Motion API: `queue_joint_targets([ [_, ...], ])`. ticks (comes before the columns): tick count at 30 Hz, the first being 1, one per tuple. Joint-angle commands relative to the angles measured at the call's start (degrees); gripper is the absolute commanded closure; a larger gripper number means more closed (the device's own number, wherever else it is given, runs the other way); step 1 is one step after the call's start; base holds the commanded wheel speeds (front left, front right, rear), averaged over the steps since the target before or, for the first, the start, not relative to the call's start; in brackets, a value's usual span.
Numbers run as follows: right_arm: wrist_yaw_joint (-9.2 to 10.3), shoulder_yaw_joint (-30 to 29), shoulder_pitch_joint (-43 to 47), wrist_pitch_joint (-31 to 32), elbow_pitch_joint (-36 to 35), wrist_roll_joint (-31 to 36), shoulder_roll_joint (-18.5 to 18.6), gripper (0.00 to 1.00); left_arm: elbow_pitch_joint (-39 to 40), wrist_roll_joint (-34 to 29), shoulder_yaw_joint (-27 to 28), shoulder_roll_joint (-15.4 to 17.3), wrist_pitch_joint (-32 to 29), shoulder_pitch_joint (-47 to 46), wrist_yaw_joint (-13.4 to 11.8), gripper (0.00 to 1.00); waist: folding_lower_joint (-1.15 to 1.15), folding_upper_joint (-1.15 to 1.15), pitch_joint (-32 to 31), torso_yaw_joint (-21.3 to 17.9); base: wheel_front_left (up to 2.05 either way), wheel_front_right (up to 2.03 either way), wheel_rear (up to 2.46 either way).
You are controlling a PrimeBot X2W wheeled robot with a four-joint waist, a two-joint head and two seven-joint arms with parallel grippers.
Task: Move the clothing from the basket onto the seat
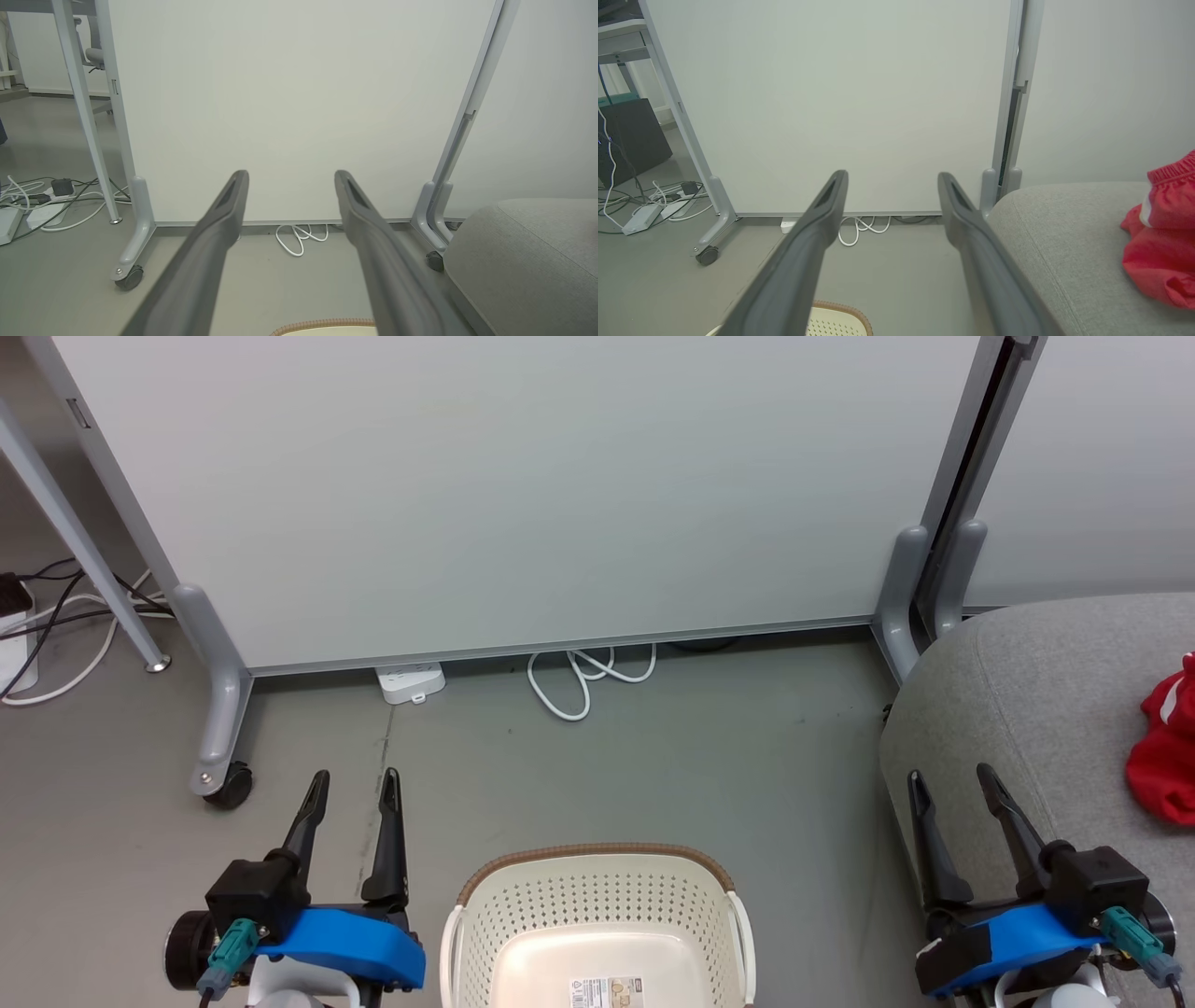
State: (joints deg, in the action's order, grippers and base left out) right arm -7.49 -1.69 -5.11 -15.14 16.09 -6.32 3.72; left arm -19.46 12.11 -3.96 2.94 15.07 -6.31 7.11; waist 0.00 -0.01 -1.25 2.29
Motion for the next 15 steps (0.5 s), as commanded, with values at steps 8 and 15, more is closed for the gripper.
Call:
queue_joint_targets([
  [8,0.0,-0.17,0.12,0.02,1.08,-0.15,-0.12,1.0,-1.73,-0.06,-0.28,-0.01,-0.07,0.46,-0.01,1.0,0.0,0.01,-0.38,0.22,0.0,0.0,0.0],
  [15,0.0,-1.04,0.28,1.91,2.66,-5.37,-0.24,1.0,-2.83,5.03,0.63,-0.03,-1.94,1.45,0.01,1.0,0.0,0.01,-0.33,0.13,0.0,0.0,0.0],
])
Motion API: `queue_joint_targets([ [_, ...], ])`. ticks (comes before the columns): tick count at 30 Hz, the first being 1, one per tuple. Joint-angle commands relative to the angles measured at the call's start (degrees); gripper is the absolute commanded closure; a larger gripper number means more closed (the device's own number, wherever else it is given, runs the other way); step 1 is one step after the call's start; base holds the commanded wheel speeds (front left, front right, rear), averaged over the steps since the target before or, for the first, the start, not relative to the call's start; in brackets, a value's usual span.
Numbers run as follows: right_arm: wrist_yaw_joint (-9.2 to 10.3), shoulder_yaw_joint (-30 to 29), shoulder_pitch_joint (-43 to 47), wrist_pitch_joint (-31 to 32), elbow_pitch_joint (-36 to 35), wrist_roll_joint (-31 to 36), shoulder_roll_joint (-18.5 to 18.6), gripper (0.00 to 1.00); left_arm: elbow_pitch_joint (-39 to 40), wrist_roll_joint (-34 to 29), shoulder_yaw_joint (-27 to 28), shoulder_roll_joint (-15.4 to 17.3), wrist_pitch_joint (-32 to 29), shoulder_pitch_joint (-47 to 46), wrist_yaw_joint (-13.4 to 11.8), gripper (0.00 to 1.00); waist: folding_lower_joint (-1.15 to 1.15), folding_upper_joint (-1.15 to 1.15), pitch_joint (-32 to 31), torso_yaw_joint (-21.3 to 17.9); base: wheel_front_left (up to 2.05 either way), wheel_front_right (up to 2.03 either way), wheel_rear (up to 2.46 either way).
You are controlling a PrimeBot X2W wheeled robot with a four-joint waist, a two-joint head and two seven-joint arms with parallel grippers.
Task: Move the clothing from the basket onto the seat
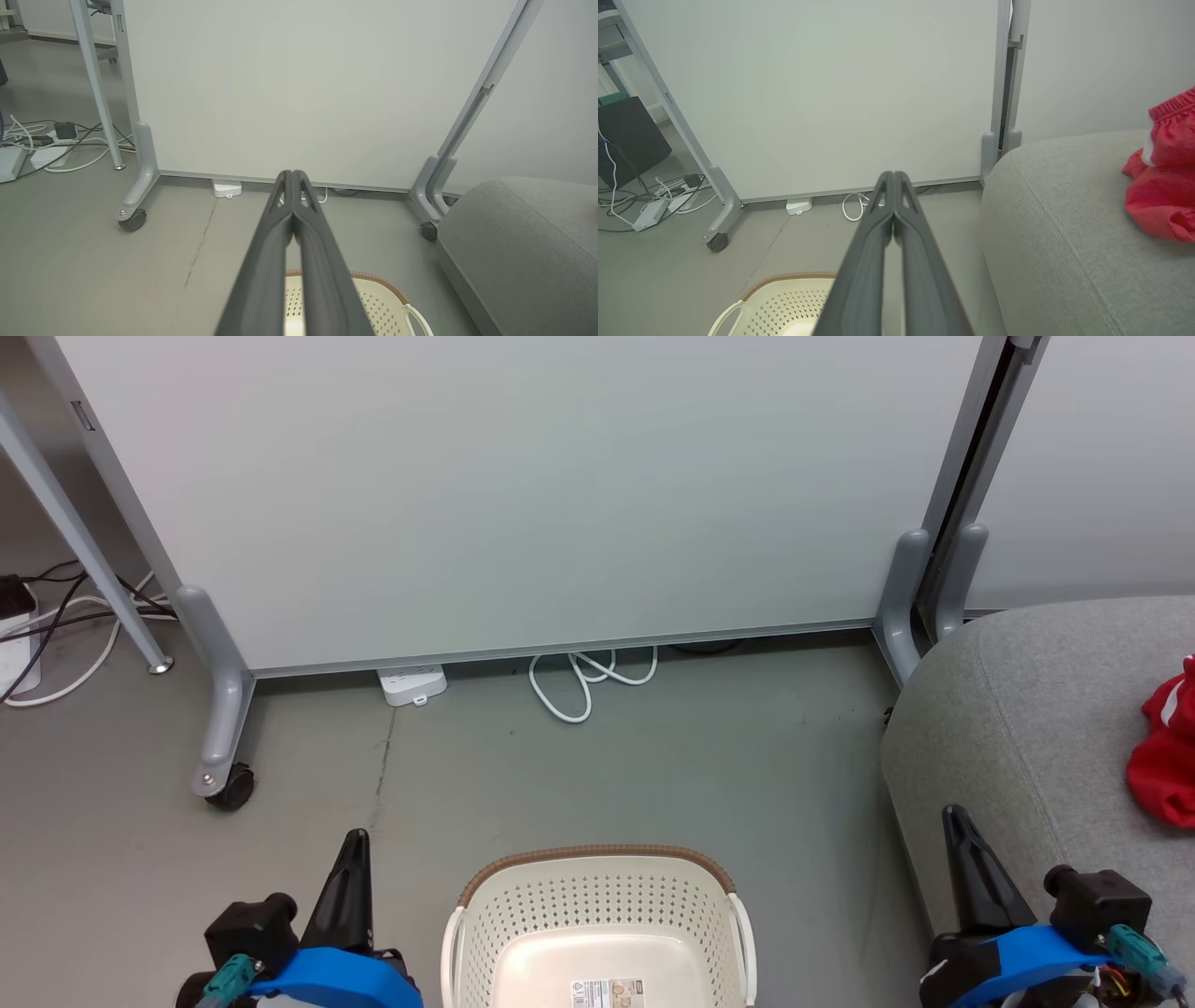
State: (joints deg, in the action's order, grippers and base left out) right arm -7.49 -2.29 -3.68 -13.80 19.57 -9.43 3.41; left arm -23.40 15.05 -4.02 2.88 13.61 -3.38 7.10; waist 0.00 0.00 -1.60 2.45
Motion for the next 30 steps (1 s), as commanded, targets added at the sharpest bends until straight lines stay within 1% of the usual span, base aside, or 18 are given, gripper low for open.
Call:
queue_joint_targets([
  [1,0.0,-0.49,-1.16,0.87,-0.91,-3.45,0.06,1.0,1.23,3.19,0.83,0.02,-0.76,-1.51,0.03,1.0,0.0,0.0,0.04,-0.05,0.0,0.0,0.0],
  [18,0.0,-1.03,-1.26,4.96,-2.43,-21.53,-0.06,1.0,3.36,19.97,2.91,0.02,-5.0,-1.81,0.12,1.0,0.0,0.0,0.29,-0.39,0.0,0.0,0.0],
  [26,0.0,-1.38,-1.48,6.79,-2.86,-28.81,-0.12,1.0,4.11,26.75,3.82,0.02,-6.79,-2.02,0.17,1.0,0.0,0.0,0.4,-0.55,0.0,0.0,0.0],
  [30,0.0,-1.51,-1.55,7.41,-3.01,-31.39,-0.14,1.0,4.38,29.17,4.17,0.02,-7.44,-2.1,0.18,1.0,0.0,0.0,0.44,-0.61,0.0,0.0,0.0],
])
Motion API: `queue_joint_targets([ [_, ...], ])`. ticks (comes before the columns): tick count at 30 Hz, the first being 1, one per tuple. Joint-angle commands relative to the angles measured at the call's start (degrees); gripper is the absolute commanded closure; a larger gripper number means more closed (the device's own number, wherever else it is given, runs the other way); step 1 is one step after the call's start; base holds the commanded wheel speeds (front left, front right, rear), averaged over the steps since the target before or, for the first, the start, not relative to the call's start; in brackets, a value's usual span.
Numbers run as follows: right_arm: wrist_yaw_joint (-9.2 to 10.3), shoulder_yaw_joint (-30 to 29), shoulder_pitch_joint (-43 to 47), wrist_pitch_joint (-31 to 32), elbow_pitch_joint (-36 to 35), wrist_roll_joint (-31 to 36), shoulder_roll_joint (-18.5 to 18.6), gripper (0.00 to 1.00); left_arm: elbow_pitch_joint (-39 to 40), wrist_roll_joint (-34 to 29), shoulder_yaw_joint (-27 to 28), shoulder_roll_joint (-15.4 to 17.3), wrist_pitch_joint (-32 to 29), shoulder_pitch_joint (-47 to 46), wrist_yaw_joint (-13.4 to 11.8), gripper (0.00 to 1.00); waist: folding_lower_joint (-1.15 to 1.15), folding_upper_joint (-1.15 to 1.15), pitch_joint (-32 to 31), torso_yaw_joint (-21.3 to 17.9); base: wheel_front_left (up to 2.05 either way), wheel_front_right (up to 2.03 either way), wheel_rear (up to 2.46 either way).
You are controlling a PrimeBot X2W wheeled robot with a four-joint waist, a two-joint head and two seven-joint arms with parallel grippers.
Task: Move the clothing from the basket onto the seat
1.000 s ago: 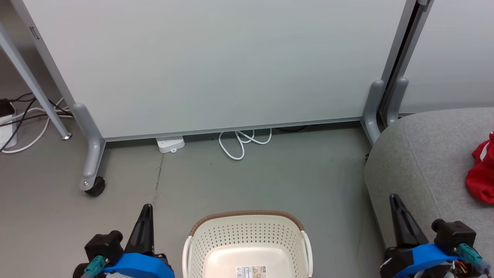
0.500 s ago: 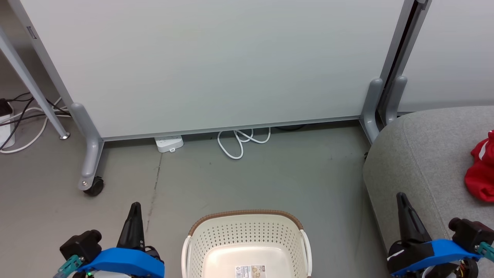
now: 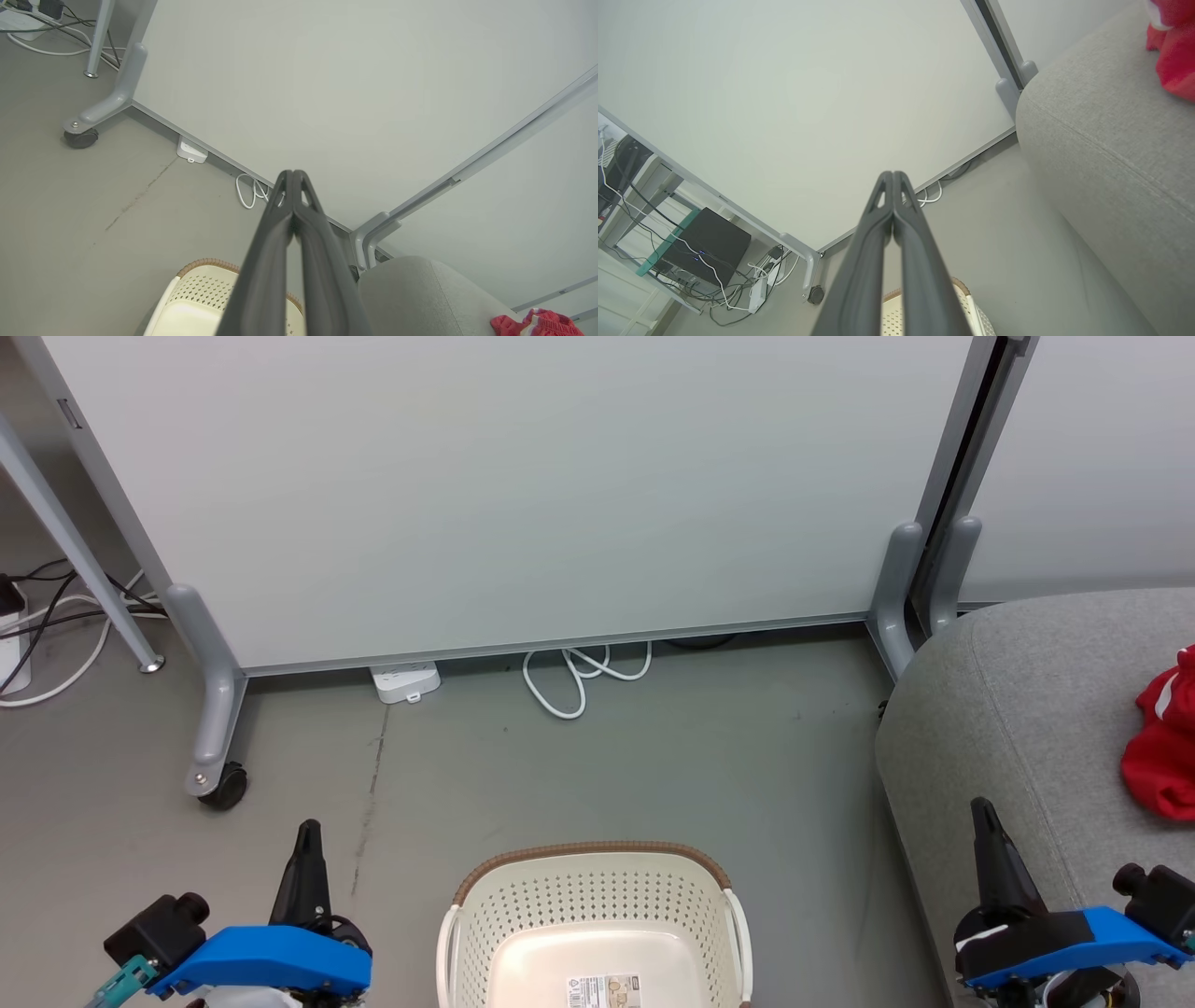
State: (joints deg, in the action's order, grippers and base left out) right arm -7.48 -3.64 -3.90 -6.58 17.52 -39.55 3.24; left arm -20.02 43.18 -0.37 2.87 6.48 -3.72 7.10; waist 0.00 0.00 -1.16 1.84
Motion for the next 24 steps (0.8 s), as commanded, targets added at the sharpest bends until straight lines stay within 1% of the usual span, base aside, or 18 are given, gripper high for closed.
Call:
queue_joint_targets([
  [1,-0.01,-0.21,-1.35,0.4,-1.0,-2.1,0.03,1.0,1.09,1.79,0.63,0.03,-0.5,-1.78,0.19,1.0,0.0,0.0,0.02,-0.02,0.0,0.0,0.0],
  [24,-0.02,-1.16,-1.88,4.7,-1.92,-19.21,-0.11,1.0,2.85,17.78,2.81,0.03,-4.76,-2.23,0.32,1.0,0.0,0.0,0.35,-0.49,0.0,0.0,0.0],
])
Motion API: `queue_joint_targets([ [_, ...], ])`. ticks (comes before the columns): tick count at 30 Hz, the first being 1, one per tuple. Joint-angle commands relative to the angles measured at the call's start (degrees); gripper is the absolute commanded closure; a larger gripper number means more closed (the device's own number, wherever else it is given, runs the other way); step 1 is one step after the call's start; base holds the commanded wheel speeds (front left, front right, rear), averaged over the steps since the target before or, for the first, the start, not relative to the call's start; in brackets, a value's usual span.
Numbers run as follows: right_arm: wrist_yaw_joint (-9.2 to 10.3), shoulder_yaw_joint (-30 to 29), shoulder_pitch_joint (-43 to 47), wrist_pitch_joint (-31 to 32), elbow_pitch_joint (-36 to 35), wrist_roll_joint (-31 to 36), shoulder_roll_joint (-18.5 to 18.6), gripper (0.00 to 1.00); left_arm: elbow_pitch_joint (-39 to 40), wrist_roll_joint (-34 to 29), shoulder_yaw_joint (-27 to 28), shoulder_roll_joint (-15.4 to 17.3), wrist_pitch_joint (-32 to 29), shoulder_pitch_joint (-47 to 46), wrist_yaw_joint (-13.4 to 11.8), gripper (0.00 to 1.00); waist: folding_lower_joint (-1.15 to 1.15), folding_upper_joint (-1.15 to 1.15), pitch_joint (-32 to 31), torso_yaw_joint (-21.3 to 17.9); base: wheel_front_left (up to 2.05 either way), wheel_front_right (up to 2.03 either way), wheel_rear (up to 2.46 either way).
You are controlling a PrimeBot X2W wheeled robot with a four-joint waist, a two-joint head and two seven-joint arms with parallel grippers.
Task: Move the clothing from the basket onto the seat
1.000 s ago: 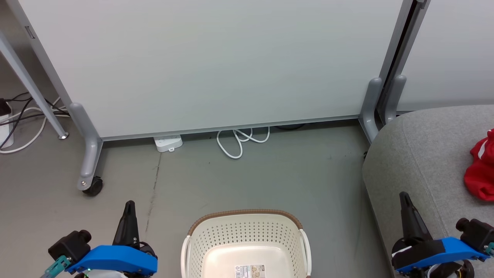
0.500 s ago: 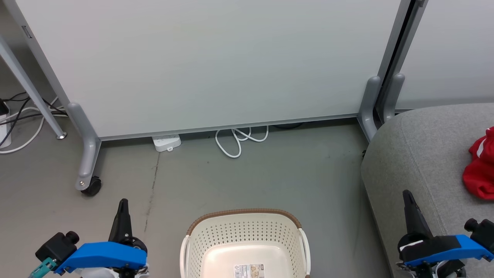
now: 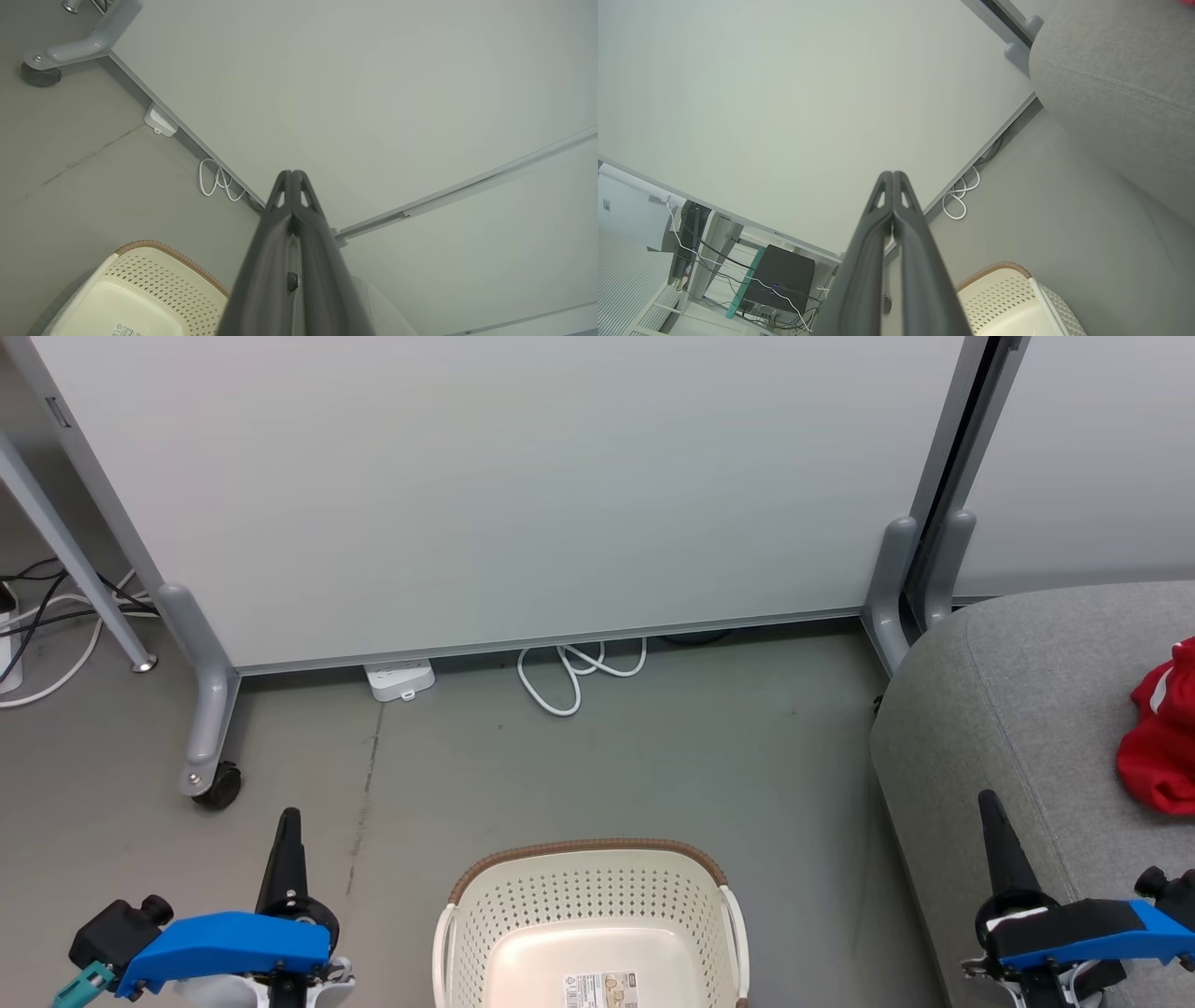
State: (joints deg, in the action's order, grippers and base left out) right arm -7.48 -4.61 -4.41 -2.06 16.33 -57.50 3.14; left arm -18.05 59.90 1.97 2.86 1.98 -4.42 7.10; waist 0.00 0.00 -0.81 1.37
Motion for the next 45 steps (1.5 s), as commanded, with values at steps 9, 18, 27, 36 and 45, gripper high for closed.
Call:
queue_joint_targets([
  [9,-0.02,-0.51,-1.58,1.68,-1.05,-6.96,-0.06,1.0,1.46,6.38,1.16,0.04,-1.7,-1.65,0.37,1.0,0.0,0.0,0.14,-0.19,0.0,0.0,0.0],
  [18,-0.02,-0.79,-1.79,3.08,-1.33,-12.25,-0.1,1.0,1.95,11.34,1.9,0.03,-3.04,-1.77,0.42,1.0,0.0,0.0,0.27,-0.37,0.0,0.0,0.0],
  [27,-0.02,-1.05,-1.76,4.22,-1.6,-17.09,-0.14,1.0,2.45,15.86,2.46,0.03,-4.22,-1.88,0.47,1.0,0.0,0.0,0.4,-0.55,0.0,0.0,0.0],
  [36,-0.02,-1.29,-1.84,5.41,-1.81,-21.66,-0.18,1.0,2.89,20.06,3.03,0.03,-5.41,-2.0,0.52,1.0,0.0,0.0,0.53,-0.73,0.0,0.0,0.0],
  [45,-0.02,-1.53,-1.86,6.52,-2.0,-25.89,-0.22,1.0,3.27,24.01,3.64,0.03,-6.49,-1.98,0.56,1.0,0.0,0.0,0.66,-0.91,0.0,0.0,0.0],
])
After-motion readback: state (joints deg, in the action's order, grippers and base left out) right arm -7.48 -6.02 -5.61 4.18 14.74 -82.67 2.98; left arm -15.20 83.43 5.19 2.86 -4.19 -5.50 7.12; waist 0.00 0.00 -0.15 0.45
